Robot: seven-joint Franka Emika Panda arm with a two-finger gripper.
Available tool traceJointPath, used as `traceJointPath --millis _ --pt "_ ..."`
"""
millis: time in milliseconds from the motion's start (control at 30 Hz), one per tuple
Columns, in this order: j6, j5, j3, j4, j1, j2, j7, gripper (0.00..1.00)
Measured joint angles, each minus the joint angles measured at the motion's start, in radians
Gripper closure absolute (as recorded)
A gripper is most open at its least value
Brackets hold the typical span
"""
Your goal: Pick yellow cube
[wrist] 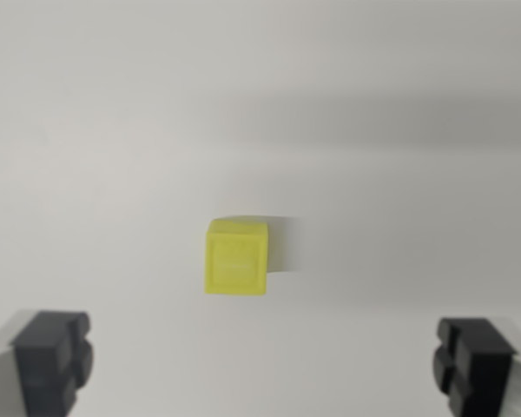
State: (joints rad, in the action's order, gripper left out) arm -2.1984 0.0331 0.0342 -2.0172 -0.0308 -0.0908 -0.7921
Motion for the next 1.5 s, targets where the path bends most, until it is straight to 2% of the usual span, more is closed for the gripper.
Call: traceJointPath --millis 1500 --pt "-0.159 -0.008 0.0 -0.137 0.005 -0.049 -0.019 0.0"
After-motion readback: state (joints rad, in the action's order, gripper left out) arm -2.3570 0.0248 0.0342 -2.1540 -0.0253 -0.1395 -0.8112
